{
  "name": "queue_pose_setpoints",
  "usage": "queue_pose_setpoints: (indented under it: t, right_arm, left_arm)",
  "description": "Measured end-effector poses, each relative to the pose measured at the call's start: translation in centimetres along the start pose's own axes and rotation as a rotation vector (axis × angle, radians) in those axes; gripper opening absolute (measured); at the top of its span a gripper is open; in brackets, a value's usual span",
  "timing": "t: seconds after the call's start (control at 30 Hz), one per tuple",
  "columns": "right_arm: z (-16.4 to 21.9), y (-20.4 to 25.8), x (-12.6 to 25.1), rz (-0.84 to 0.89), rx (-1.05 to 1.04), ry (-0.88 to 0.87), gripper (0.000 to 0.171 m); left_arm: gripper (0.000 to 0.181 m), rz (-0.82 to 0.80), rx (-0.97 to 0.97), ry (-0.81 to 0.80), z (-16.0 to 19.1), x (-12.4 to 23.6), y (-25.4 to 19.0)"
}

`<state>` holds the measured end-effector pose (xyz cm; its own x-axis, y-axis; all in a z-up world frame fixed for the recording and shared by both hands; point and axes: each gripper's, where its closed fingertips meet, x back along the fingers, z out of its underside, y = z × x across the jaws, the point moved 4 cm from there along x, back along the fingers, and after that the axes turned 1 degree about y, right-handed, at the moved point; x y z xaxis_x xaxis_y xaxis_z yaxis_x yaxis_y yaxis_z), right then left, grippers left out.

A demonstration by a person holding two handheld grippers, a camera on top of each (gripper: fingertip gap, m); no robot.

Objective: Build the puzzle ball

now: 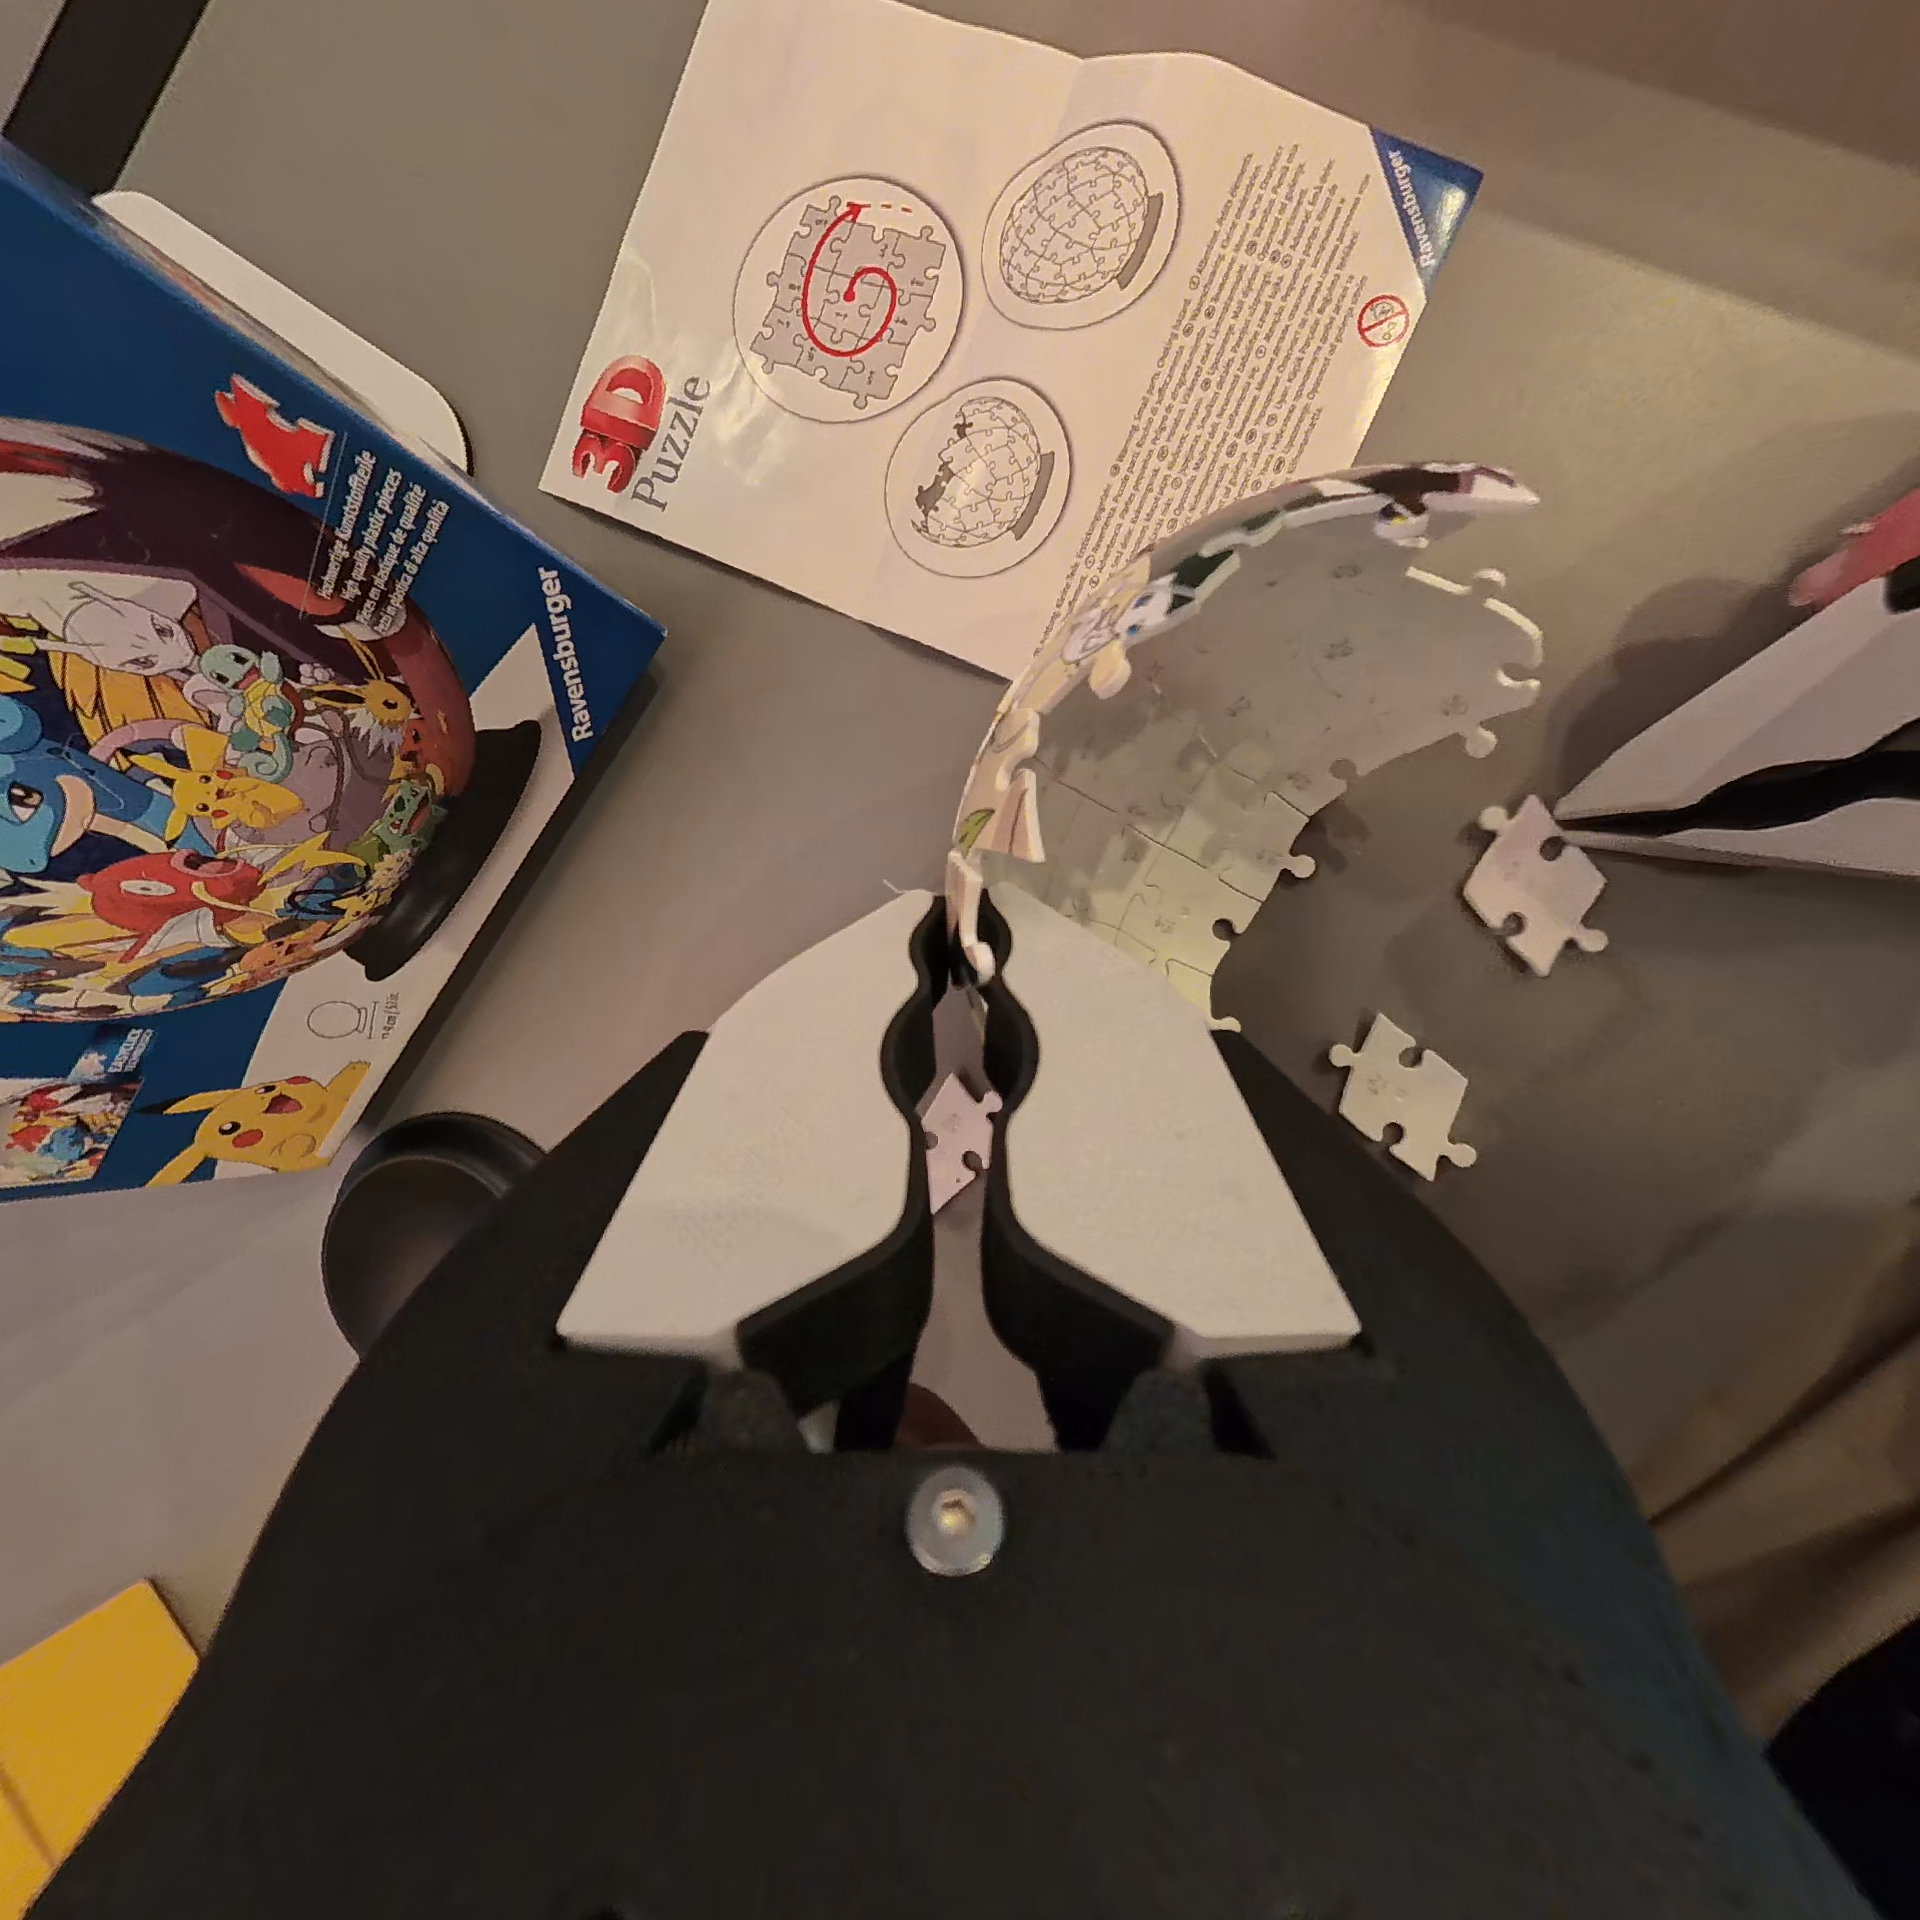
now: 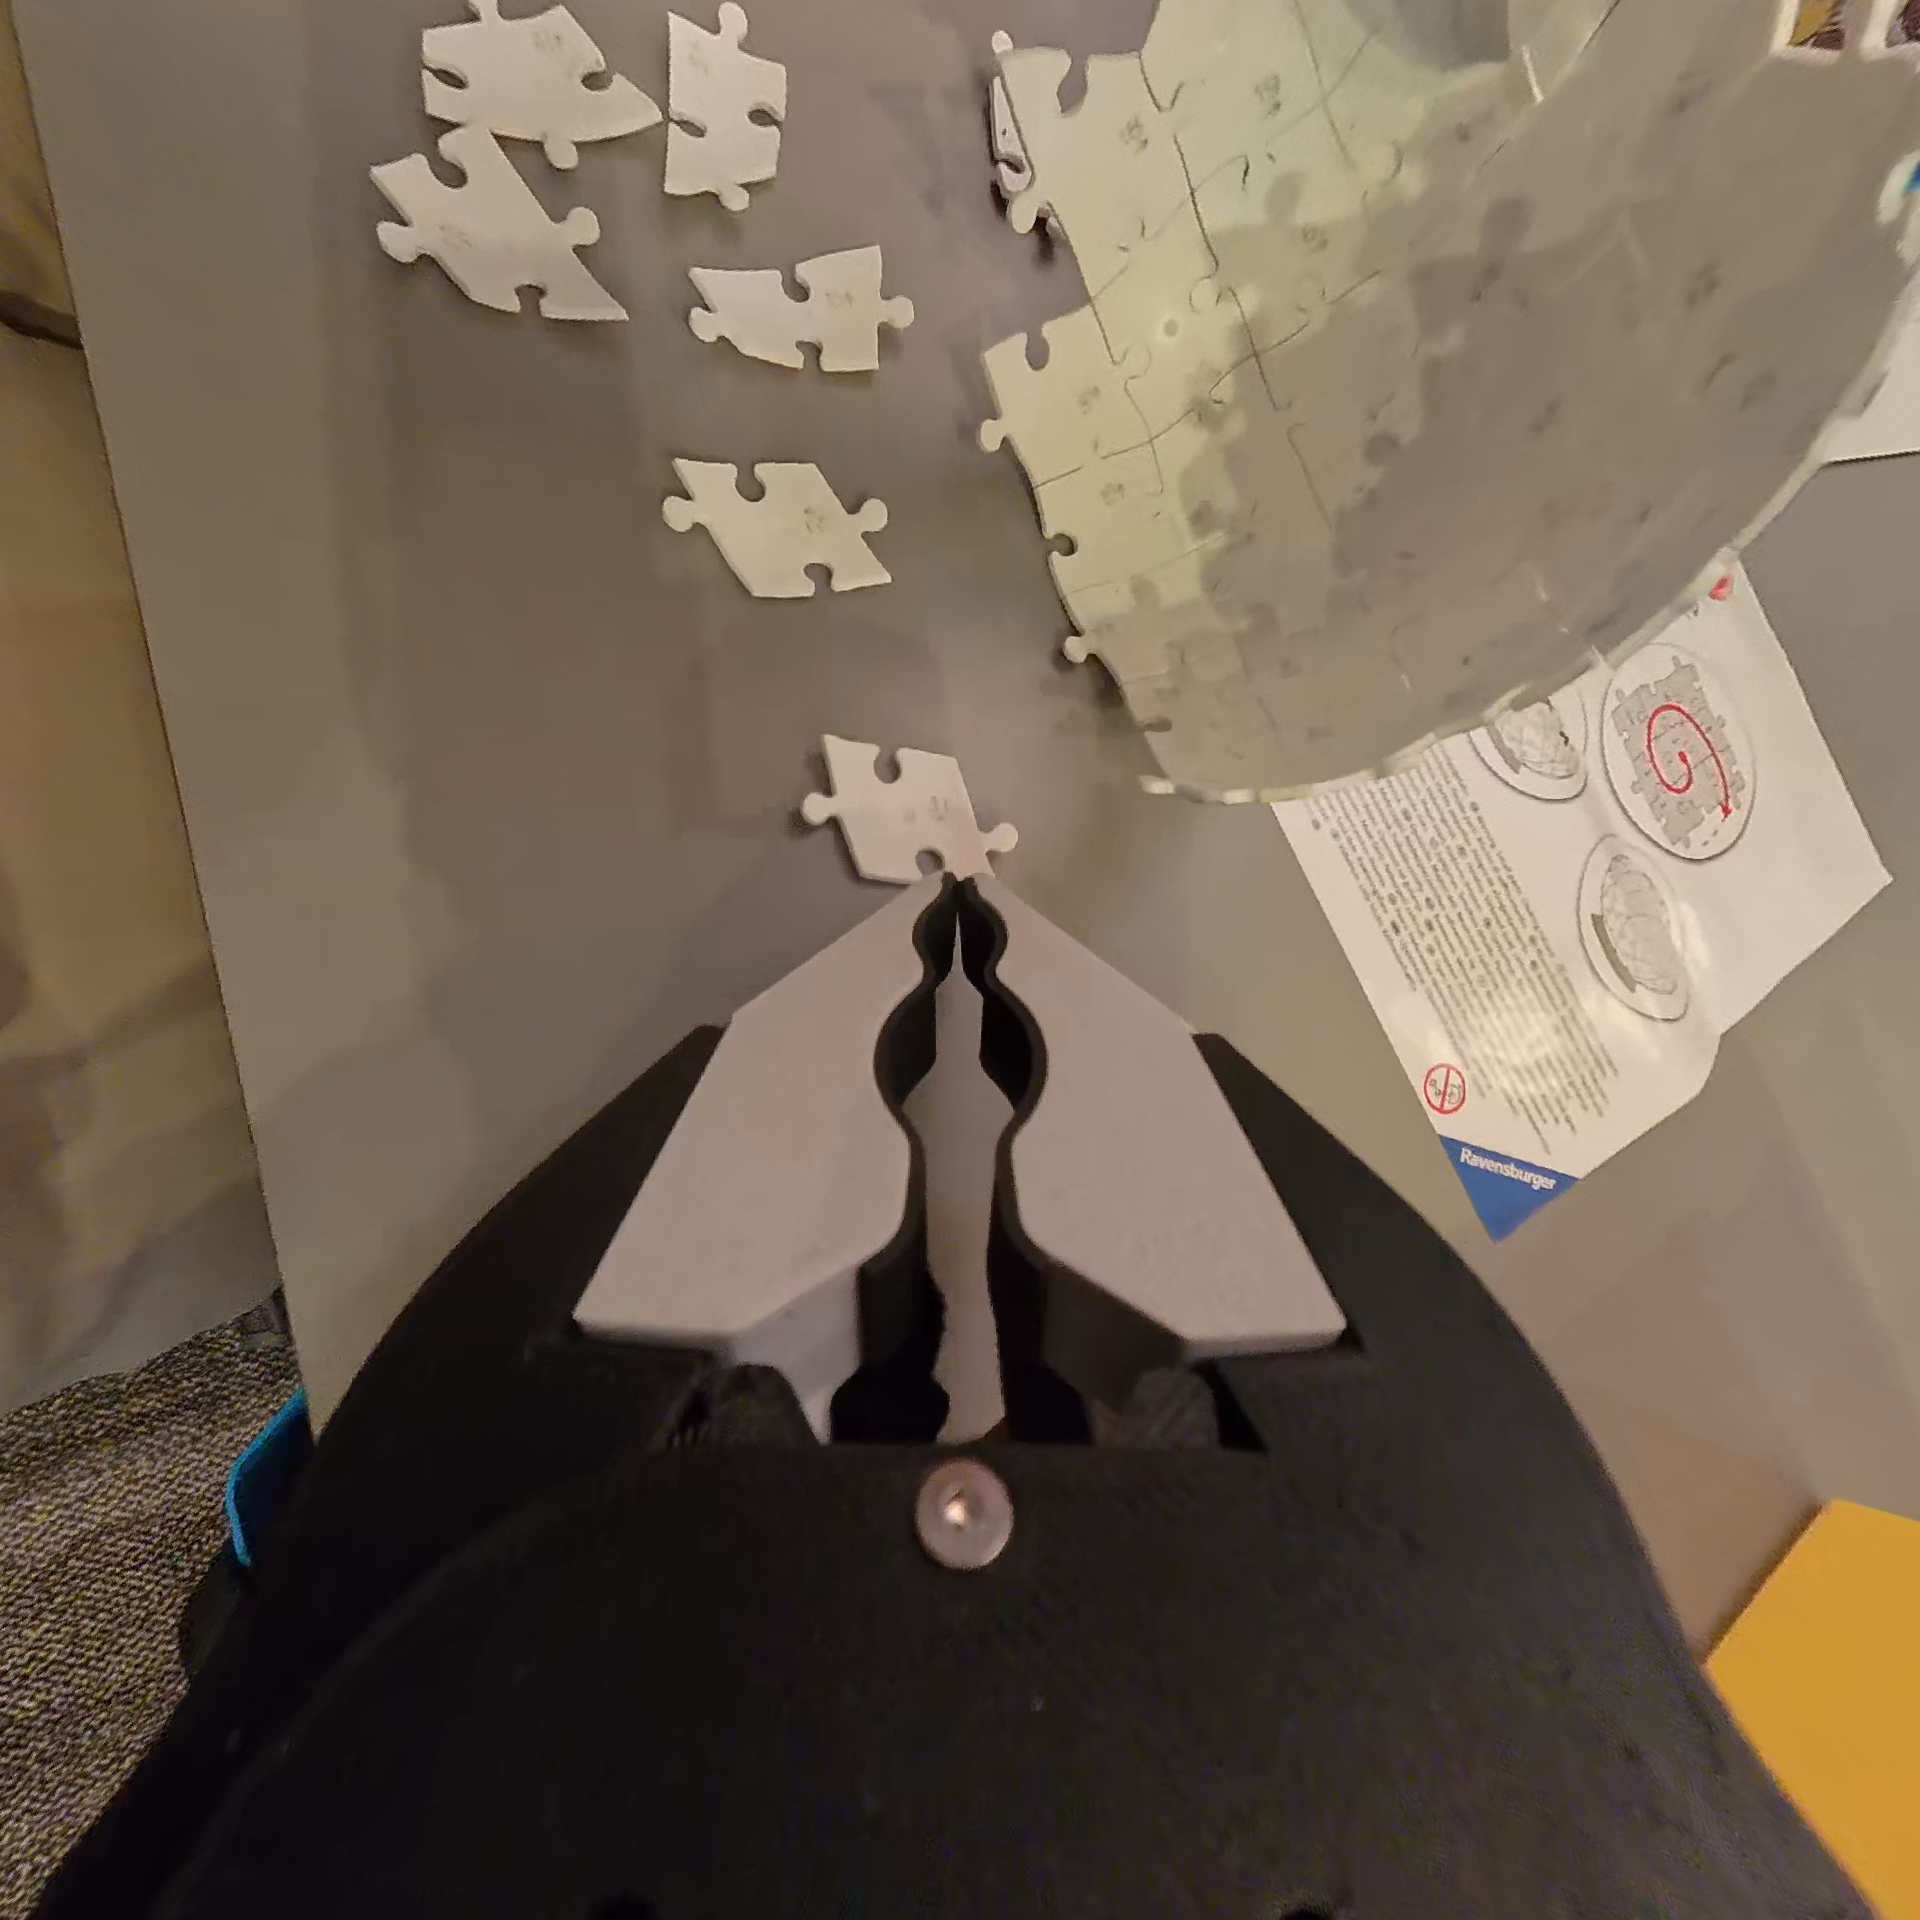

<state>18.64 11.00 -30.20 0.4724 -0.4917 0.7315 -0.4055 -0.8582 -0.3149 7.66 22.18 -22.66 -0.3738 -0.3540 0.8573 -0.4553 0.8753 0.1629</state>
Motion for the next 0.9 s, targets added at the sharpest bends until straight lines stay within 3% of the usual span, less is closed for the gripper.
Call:
queue_pose_setpoints:
  t: [0.63,0.9]
  right_arm:
    - [-1.0,0.5,1.3,0.026,-0.026,-0.037,0.0]
    - [-1.1,1.7,0.2,0.01,-0.019,-0.037,0.0]
  left_arm:
    - [0.004,0.007,-0.243,0.058,-1.3,0.7,-1.8]
    - [0.004,0.003,-0.263,0.105,-0.9,0.9,-2.3]
